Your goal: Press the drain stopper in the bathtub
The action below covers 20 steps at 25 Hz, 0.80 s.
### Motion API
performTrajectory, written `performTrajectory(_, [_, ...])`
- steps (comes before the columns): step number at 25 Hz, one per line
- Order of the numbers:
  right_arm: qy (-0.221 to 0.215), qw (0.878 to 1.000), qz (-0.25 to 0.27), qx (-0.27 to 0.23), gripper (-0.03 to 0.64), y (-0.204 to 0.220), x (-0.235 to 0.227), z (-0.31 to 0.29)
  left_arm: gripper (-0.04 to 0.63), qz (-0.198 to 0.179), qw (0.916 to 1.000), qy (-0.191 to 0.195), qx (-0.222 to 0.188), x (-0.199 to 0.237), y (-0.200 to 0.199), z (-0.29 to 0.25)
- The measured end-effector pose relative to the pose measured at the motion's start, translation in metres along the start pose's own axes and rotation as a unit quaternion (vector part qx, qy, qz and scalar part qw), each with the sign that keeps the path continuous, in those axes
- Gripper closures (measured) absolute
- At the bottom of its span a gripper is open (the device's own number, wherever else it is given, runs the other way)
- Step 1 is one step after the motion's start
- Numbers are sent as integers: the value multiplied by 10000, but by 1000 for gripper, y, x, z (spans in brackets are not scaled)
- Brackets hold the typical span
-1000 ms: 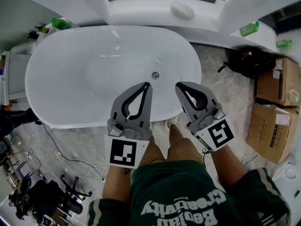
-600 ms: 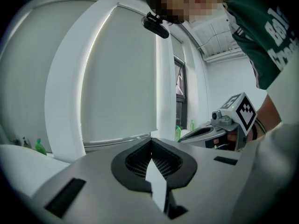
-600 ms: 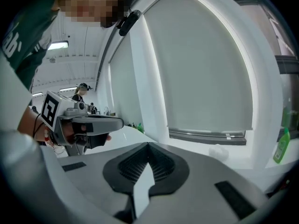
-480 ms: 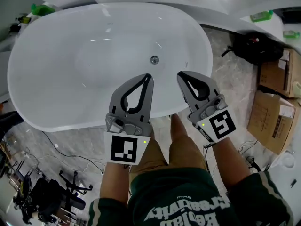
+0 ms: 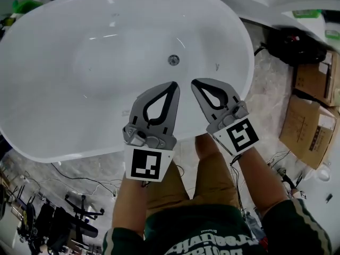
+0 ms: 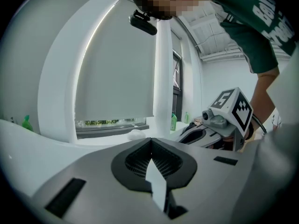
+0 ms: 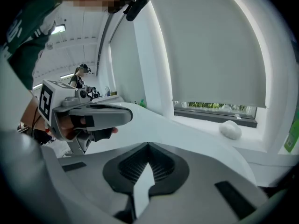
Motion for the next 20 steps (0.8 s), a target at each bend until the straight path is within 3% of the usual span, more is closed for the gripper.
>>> performTrajectory(14, [-438, 9960, 3, 777, 601, 162, -39, -88, 586, 191, 9989, -306, 284, 15, 111, -58])
performTrajectory(20, [-500, 9924, 94, 1120, 601, 212, -55, -123, 586, 267, 9977, -492, 370, 27, 151, -68])
Point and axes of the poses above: the fingertips, and each gripper's own axes: z backward along the fingers, x to its left, y out of its underside, the point moved 1 cm from there along z, backward along the fingers
